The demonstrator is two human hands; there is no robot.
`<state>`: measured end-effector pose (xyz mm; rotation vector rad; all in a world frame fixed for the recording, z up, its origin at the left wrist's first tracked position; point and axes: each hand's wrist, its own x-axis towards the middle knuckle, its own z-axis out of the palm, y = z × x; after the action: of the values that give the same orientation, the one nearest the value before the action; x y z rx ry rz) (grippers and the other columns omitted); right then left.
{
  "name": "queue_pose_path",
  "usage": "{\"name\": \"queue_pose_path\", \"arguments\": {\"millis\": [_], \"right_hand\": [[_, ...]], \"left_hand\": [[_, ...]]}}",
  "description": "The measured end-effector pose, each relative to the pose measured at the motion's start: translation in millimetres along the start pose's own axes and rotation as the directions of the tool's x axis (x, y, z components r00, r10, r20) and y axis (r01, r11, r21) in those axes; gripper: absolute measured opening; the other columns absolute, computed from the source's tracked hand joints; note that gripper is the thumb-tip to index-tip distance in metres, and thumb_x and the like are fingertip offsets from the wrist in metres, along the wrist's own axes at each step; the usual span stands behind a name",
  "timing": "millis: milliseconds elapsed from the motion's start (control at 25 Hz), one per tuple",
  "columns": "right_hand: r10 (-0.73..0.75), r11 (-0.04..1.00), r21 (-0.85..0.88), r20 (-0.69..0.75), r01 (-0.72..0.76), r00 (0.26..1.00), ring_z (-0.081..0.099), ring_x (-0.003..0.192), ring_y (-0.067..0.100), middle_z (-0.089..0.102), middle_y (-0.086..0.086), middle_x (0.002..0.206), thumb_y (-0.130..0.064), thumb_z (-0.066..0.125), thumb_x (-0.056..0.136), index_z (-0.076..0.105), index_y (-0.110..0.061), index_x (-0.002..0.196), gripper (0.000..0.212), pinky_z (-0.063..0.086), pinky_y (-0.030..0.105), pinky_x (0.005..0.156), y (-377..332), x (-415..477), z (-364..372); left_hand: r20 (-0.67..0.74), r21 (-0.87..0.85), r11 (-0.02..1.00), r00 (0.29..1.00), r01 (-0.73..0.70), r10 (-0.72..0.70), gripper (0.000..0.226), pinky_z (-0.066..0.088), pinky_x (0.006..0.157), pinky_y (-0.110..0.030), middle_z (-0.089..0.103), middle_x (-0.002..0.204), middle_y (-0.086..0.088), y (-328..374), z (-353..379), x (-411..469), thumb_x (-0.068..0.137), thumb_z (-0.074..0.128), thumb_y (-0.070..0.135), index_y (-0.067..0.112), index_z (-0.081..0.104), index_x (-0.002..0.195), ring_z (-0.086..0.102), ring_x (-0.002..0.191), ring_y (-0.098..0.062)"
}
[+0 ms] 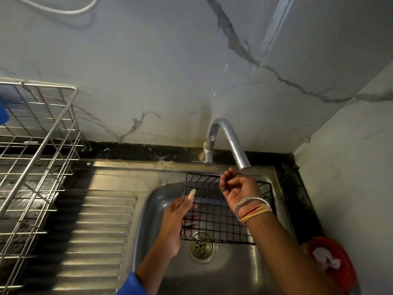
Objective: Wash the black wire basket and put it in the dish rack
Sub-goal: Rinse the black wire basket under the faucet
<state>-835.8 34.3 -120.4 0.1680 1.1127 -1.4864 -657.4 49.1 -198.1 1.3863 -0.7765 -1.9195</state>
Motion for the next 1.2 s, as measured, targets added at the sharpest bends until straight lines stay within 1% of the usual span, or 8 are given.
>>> {"name": "queue_pose_path", "arguments": {"millis": [200,360,400,520,680,880,1040,1200], "right_hand": [[-0.121,0.824,-0.508,0.272,0.250,0.954,0.063,0.064,0.028,0.063,0.015,0.068,0.022,0.030,0.074,0.062,0.002,0.075,0.038,0.057,0.031,0.059,-21,-4,-10],[-0.025,-0.091,-0.893,0.445,0.441,0.895,0.071,0.080,0.015,0.074,0.004,0.082,0.005,0.055,0.088,0.073,-0.011,0.080,0.025,0.056,0.026,0.078,-26,-2,-7],[0.009,-0.163,-0.906,0.394,0.390,0.919,0.071,0.080,0.015,0.075,0.003,0.083,-0.001,0.058,0.088,0.073,-0.012,0.081,0.021,0.055,0.023,0.074,-29,-1,-6],[0.055,-0.036,-0.981,0.191,0.193,0.980,0.070,0.080,0.025,0.074,0.012,0.084,0.002,0.054,0.089,0.072,-0.001,0.084,0.020,0.053,0.027,0.066,-31,4,-9],[-0.379,0.112,-0.946,0.243,0.305,0.893,0.068,0.093,0.025,0.071,0.002,0.096,-0.006,0.070,0.083,0.069,-0.021,0.097,0.021,0.053,0.033,0.078,-25,20,-33],[-0.037,0.351,-0.889,0.300,0.294,0.953,0.062,0.107,0.007,0.058,-0.014,0.130,-0.028,0.065,0.090,0.051,-0.044,0.129,0.045,0.053,0.027,0.082,-5,17,-50],[0.080,0.458,-0.857,0.304,0.236,0.949,0.050,0.120,0.016,0.053,-0.014,0.125,-0.041,0.062,0.086,0.049,-0.046,0.130,0.046,0.042,0.044,0.102,-16,3,-21],[0.065,0.424,-0.878,0.275,0.223,0.959,0.055,0.109,0.014,0.054,-0.004,0.127,-0.034,0.071,0.079,0.050,-0.029,0.127,0.052,0.039,0.038,0.097,-22,1,11]], "left_hand": [[-0.116,0.114,0.982,0.980,-0.151,0.164,0.079,0.059,0.073,-0.040,0.075,0.108,-0.010,19,-40,-10,0.062,0.082,0.065,0.018,0.065,0.123,0.073,0.094,-0.032],[-0.172,0.206,0.951,0.948,-0.232,0.268,0.102,0.057,0.073,-0.036,0.072,0.113,-0.009,37,-57,-16,0.049,0.080,0.077,0.016,0.062,0.128,0.071,0.098,-0.026],[-0.186,0.223,0.948,0.944,-0.229,0.272,0.109,0.059,0.079,-0.039,0.071,0.119,-0.009,39,-59,-16,0.047,0.079,0.081,0.016,0.059,0.133,0.070,0.104,-0.027],[-0.201,0.222,0.944,0.936,-0.243,0.288,0.117,0.056,0.094,-0.050,0.066,0.130,-0.013,45,-55,-21,0.046,0.081,0.084,0.016,0.056,0.138,0.065,0.118,-0.033],[-0.220,0.103,0.960,0.936,-0.259,0.276,0.077,0.058,0.084,-0.043,0.071,0.117,-0.015,48,-51,-26,0.062,0.085,0.064,0.017,0.065,0.120,0.069,0.105,-0.031],[-0.171,-0.239,0.958,0.978,-0.158,0.119,0.073,0.054,0.058,-0.033,0.072,0.099,-0.022,25,-68,-30,0.078,0.079,0.052,0.000,0.063,0.126,0.063,0.078,-0.032],[-0.151,-0.428,0.902,0.988,-0.047,-0.020,0.060,0.056,0.073,-0.041,0.072,0.102,-0.018,-4,-73,-33,0.079,0.072,0.039,0.003,0.061,0.126,0.072,0.083,-0.032],[-0.117,-0.582,0.812,0.983,0.045,-0.138,0.033,0.056,0.073,-0.045,0.068,0.112,-0.029,-24,-60,-44,0.082,0.058,0.032,0.003,0.063,0.098,0.073,0.086,-0.042]]}}
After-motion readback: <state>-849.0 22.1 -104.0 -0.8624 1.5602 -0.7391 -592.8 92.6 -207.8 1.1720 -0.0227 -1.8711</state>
